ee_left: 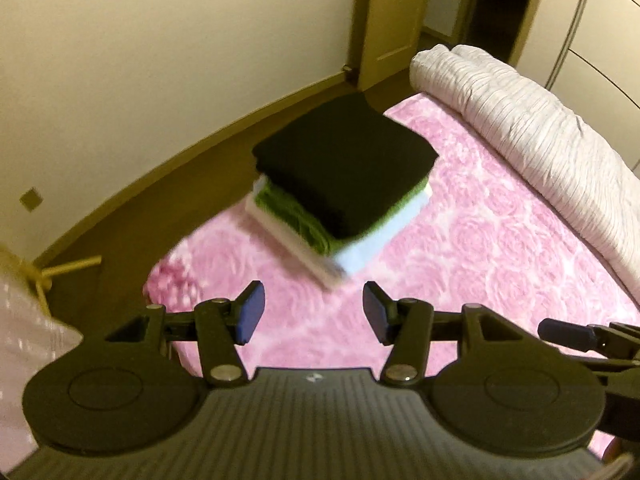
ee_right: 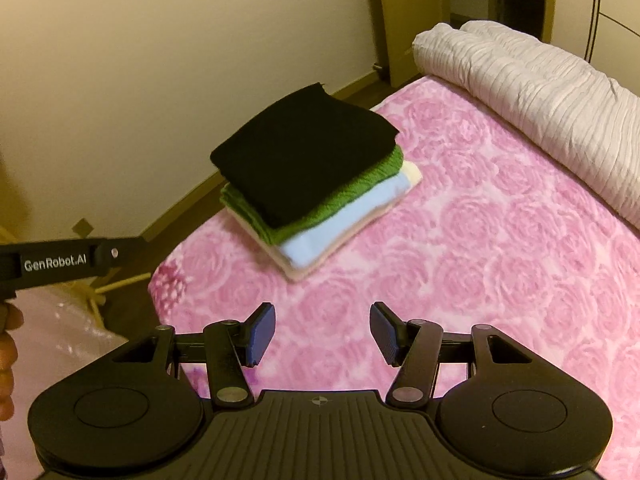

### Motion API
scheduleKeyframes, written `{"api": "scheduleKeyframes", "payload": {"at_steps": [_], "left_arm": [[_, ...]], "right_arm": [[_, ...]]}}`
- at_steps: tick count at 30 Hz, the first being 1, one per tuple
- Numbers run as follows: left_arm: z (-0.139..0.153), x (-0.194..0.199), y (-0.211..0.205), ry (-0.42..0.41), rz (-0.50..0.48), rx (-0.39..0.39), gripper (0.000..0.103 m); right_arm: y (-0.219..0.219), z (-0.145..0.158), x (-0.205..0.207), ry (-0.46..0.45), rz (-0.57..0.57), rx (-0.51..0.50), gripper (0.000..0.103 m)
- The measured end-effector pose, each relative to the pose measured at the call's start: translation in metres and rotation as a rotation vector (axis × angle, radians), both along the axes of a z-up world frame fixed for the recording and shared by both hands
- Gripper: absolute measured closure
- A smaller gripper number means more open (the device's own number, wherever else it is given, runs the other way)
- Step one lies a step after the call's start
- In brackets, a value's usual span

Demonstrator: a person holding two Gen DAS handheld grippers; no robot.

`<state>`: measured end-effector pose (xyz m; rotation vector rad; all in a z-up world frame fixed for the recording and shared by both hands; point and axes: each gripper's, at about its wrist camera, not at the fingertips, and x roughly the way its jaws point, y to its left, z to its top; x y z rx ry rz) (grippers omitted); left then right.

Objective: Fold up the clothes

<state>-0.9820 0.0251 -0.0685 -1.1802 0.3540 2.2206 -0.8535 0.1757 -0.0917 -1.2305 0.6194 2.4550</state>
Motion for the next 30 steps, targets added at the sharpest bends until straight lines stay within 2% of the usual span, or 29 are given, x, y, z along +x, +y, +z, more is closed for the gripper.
{"api": "scheduleKeyframes", "payload": {"at_steps": [7,14,21,30], "left_arm": [[0.001,0.069,0.004,-0.009,0.064,-0.020,0.053],[-0.010,0.120,0.021,-0.045,0.102,-0.060,0.053],[-0.016,0.140,0.043,-0.080,0.156,-0.064,0.053],[-0.030,0.132,0.073,-0.100,0.224,-0.084,0.053]], "right_arm": [[0.015,0.005,0.063,0.001,0.018,-0.007,0.047],[0.033,0.008,0.093,0.002,0.056,0.012,0.047],[0.060,0.006,0.100,-0.032,0.100,0.037,0.047],[0.091,-0.010,0.077,-0.079,0.187,0.058,0.047]]}}
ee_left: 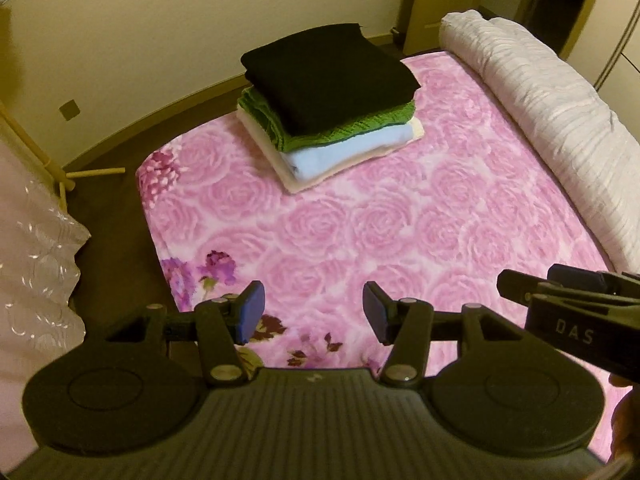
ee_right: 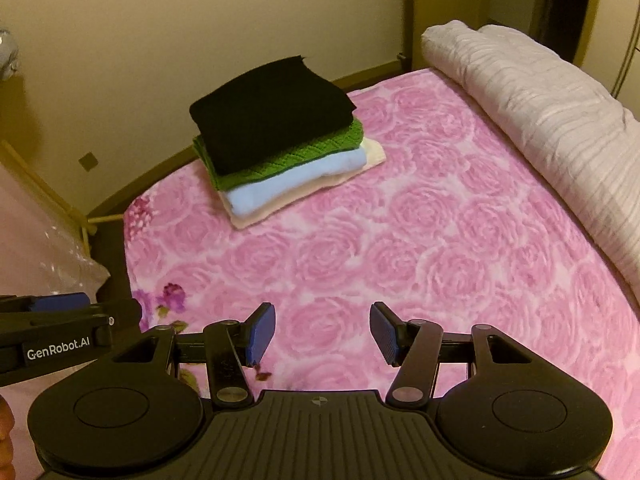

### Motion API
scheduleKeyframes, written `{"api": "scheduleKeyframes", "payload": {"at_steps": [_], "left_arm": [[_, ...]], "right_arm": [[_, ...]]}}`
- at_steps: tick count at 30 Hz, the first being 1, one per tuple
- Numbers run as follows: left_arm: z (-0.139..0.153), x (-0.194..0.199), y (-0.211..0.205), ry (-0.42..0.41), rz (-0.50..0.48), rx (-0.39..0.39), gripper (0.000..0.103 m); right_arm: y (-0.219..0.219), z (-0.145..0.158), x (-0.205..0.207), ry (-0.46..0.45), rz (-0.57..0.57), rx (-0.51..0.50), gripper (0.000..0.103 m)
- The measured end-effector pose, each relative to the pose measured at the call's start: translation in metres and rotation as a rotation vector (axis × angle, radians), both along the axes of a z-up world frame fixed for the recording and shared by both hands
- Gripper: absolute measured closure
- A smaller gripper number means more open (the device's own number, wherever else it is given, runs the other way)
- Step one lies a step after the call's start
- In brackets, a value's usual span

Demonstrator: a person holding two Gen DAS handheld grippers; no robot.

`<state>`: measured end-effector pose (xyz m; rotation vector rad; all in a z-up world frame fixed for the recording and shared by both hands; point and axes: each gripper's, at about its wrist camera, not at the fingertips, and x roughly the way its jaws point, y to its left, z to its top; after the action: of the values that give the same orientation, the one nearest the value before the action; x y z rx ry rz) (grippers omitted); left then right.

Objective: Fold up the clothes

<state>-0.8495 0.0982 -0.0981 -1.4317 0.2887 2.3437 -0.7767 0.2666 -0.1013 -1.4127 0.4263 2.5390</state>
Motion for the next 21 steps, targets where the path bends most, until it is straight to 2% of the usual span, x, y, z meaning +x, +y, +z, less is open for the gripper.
{"api": "scheduleKeyframes", "payload": {"at_steps": [11,21], "left_arm": [[-0.018,-0.026,0.035,-0.024,0.044,-0.005,0.053],[-0.026,-0.045,0.053,-0.013,0.070,0.001,0.053]], "right_arm": [[0.036,-0.017,-0.035,-0.042,0.063,0.011,0.047],[0.055,-0.026,-0.071,-0.049,0.144,0.029,0.047]]}}
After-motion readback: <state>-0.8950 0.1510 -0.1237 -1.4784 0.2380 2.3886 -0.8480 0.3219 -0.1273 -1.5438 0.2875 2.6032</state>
